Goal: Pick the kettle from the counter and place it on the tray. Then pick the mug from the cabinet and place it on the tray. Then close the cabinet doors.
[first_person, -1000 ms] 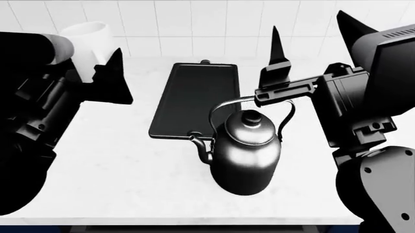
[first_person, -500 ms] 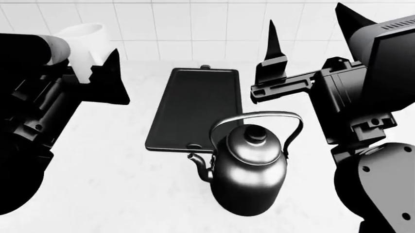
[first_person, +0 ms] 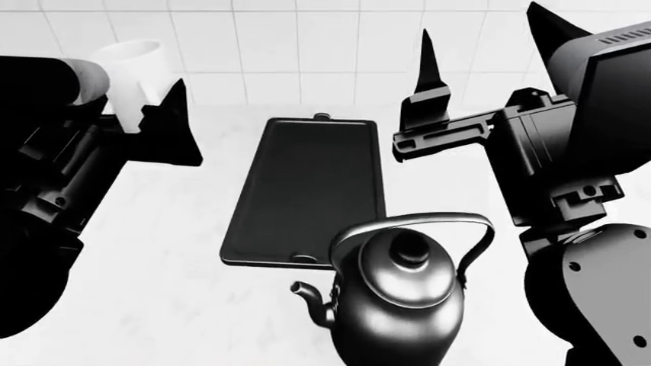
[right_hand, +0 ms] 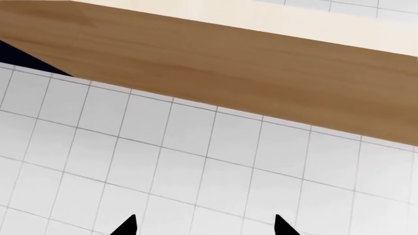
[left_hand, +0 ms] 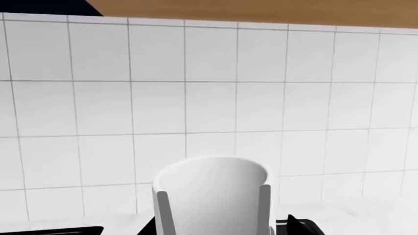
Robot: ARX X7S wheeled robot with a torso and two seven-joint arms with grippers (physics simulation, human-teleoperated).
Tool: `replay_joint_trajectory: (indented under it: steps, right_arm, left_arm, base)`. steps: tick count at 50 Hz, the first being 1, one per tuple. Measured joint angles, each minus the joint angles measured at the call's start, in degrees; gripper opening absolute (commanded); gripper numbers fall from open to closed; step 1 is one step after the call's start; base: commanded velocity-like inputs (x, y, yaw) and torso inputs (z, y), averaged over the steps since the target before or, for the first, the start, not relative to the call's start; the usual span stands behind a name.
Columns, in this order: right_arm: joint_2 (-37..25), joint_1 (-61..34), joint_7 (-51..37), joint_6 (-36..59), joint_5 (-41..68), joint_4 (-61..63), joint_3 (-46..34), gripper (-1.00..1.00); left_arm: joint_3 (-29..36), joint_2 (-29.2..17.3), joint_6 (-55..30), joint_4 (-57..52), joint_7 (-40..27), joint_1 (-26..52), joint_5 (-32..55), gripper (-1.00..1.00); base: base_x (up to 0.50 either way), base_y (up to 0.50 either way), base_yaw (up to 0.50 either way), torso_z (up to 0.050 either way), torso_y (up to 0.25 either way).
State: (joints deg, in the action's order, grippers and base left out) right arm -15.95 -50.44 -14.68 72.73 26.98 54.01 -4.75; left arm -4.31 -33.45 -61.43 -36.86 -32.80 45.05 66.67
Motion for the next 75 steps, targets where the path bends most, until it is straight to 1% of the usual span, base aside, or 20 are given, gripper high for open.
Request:
replay_joint_trajectory:
  steps: [13,18,26,32,40,49,55,61,67,75]
  right_arm:
    - [-0.1,-0.6,-0.7,0.6,0.7,0.3,0.1,1.0]
    - [-0.1,-1.0,-0.9,1.3,1.3,0.6,0.4,1.0]
    - [-0.2,-2.0,-1.3,3.5,2.6,1.8,1.7,1.0]
    - [-0.4,-2.8,-1.7,5.4,3.7,2.8,3.0,1.0]
    - [-0.8,-3.9,-2.7,8.0,5.8,4.2,4.7,1.0]
    - [-2.0,-4.7,-5.4,10.0,10.1,5.1,6.9,1.0]
    - [-3.3,-4.8,-8.6,10.4,14.6,5.4,8.4,1.0]
    - [-4.5,-4.7,-11.6,10.3,18.7,5.4,9.5,1.0]
    - [-5.7,-4.5,-14.0,9.8,21.7,5.2,10.1,1.0]
    - [-7.0,-4.2,-16.3,9.0,24.6,5.0,10.5,1.0]
  left_arm:
    - [0.1,-0.3,0.3,0.2,0.0,-0.1,0.0,-1.0]
    - [0.5,-0.2,-0.2,0.7,-0.4,1.0,0.7,-1.0]
    - [3.8,1.9,-2.1,5.4,-0.8,8.3,1.4,-1.0]
    - [8.7,5.0,0.1,12.6,3.5,14.4,-2.4,-1.0]
    - [16.3,10.3,8.3,27.2,12.6,20.7,-11.6,-1.0]
    - [24.4,17.0,20.1,46.2,22.1,26.2,-22.2,-1.0]
    - [28.4,21.6,29.4,61.6,27.6,29.7,-28.5,-1.0]
    - [31.6,26.4,40.6,80.0,32.8,33.4,-33.5,-1.0]
    - [38.4,29.5,49.6,93.5,35.4,35.6,-32.1,-1.0]
    - [51.6,31.7,57.4,102.9,36.0,36.5,-23.5,-1.0]
  base:
    - [0.05,0.0,0.0,0.0,0.001]
    - [0.0,0.0,0.0,0.0,0.0]
    - [0.0,0.0,0.0,0.0,0.001]
    - [0.0,0.0,0.0,0.0,0.0]
    - [0.0,0.0,0.0,0.0,0.0]
    - [0.0,0.0,0.0,0.0,0.001]
    - [0.0,0.0,0.0,0.002,0.0]
    - [0.0,0.0,0.0,0.0,0.0]
    - [0.0,0.0,0.0,0.0,0.002]
    - [0.0,0.0,0.0,0.0,0.0]
